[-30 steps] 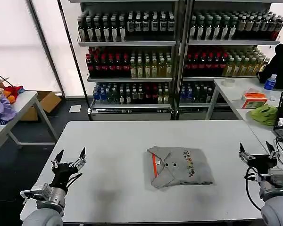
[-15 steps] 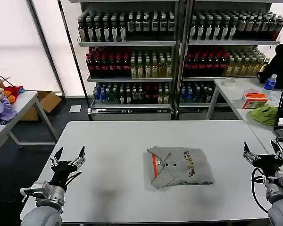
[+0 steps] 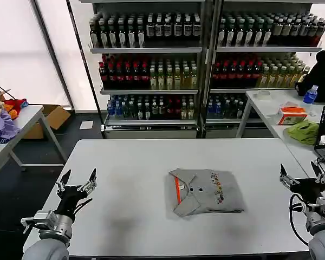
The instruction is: Fold and organize the clothes.
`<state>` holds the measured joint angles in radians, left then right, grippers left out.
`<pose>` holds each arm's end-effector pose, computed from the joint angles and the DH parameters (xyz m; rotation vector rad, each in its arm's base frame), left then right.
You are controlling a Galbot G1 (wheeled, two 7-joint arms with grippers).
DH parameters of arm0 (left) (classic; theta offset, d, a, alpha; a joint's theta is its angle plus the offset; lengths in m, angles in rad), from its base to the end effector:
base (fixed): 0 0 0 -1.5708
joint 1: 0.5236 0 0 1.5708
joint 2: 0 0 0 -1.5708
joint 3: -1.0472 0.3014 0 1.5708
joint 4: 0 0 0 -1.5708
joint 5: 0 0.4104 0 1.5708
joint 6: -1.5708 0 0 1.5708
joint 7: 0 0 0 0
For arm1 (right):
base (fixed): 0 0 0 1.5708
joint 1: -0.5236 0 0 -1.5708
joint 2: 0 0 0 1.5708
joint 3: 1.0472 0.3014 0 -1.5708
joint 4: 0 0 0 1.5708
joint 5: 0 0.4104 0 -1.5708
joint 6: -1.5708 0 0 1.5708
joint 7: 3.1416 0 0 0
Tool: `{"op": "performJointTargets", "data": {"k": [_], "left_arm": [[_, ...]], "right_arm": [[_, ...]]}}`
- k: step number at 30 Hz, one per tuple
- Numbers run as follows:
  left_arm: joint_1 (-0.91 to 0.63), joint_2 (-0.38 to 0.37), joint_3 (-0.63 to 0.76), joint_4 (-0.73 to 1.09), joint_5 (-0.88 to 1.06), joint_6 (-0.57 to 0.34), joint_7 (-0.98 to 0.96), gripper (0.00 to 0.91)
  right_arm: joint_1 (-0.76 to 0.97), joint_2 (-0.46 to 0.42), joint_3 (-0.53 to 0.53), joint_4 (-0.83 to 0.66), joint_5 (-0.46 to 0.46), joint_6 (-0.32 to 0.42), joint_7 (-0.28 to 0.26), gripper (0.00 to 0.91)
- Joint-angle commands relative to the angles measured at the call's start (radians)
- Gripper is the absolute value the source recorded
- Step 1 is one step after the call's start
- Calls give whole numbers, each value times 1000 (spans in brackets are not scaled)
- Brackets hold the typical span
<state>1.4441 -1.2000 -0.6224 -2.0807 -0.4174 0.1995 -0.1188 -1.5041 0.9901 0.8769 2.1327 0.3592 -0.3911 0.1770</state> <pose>0.2973 0.0696 -0.2129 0.0243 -3.0514 0.0384 0.2910 -0.1459 -0.1467 -0.3254 -2.9259 0.4830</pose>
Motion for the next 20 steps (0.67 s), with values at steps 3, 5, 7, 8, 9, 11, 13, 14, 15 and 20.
{"op": "performJointTargets", "data": {"k": [3,5,7,8,9,11,13,14,15,20], "left_arm": [[25,0,-20,-51,44,33,16,907],[32,0,-21,-63,48,43,17,907],[35,0,-18,-66,52,52,22,907],[38,-2,-11,-66,56,57,27,907],[39,-4,-3,-62,65,55,27,907],[48,-10,7,-59,90,46,41,907],[59,-22,7,-72,94,53,61,907],[63,-26,6,-78,95,54,70,907],[70,-28,5,-82,97,53,86,907],[77,-30,-1,-93,98,53,98,907]], "right_arm": [[11,4,-17,15,22,-8,1,907],[9,10,-22,24,21,-16,7,907],[11,11,-22,32,29,-28,16,907],[11,10,-18,39,34,-29,22,907],[12,7,-15,45,36,-29,29,907],[12,0,-14,49,36,-28,41,907],[13,-10,-20,48,50,-30,37,907],[18,-12,-24,47,61,-38,33,907],[25,-12,-31,49,71,-44,29,907],[43,1,-60,67,88,-76,15,907]]}}
